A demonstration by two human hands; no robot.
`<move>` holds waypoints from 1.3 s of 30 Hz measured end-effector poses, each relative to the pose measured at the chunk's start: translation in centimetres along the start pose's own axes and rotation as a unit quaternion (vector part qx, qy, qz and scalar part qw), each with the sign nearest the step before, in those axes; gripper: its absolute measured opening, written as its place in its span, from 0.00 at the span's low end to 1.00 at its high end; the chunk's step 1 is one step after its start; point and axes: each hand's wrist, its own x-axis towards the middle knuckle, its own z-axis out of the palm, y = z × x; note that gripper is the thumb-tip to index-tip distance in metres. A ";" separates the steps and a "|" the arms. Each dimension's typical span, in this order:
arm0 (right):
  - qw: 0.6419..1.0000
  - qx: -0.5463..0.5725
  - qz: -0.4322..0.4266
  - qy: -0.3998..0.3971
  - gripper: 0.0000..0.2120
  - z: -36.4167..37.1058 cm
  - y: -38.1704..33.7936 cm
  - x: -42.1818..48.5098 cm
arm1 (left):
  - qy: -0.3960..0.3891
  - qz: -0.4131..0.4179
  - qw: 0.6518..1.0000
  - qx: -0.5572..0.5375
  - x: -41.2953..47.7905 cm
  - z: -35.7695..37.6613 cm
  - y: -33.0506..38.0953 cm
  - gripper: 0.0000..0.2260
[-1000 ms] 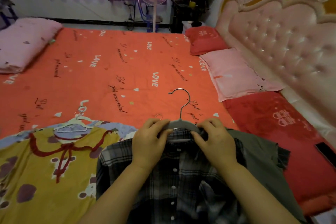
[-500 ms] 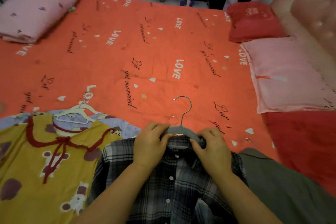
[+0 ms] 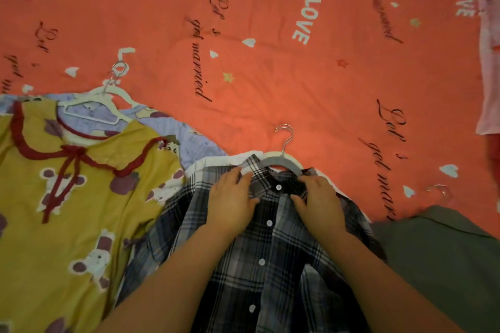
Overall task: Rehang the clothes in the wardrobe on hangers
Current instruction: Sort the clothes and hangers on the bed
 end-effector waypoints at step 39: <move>0.904 -0.146 -0.399 -0.041 0.21 2.3 -39.8 -30.5 | 0.240 -0.284 0.928 -0.018 -45.4 -20.8 -27.9 0.23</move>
